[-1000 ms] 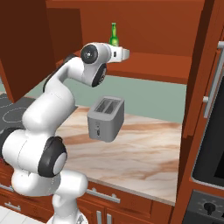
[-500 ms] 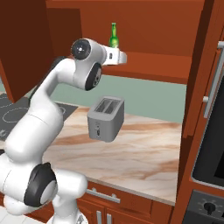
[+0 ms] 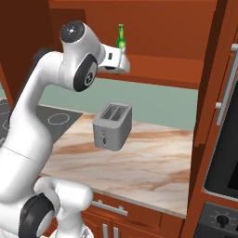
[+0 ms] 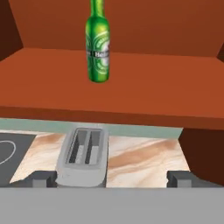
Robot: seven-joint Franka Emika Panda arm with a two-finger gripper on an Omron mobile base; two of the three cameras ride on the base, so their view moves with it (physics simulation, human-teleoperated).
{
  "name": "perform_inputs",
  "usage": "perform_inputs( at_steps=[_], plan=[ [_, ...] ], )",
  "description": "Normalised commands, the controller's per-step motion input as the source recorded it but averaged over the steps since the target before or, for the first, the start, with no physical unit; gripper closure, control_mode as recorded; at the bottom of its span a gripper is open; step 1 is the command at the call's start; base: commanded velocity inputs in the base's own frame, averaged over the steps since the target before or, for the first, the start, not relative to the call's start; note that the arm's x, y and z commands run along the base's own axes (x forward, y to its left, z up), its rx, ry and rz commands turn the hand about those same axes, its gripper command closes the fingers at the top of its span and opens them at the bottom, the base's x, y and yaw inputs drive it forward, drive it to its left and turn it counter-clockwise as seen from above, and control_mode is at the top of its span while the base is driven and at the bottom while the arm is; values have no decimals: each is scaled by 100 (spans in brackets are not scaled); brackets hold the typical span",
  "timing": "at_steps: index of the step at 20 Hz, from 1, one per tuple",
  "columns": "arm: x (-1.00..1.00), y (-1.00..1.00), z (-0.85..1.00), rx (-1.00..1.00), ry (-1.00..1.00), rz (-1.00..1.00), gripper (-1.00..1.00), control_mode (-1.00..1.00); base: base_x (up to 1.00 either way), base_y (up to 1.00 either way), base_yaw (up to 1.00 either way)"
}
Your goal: Pick the beer from the counter and place it in the open cabinet.
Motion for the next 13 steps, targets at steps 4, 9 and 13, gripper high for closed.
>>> perform_inputs(
  at_steps=[4, 9, 13],
  plan=[
    [-100, 7, -2, 11, 3, 0, -100, -100, 0, 0, 0],
    [-100, 13, -1, 10, 0, 0, -100, -100, 0, 0, 0],
    [-100, 16, 0, 9, 5, 0, -100, -100, 0, 0, 0]
  ],
)
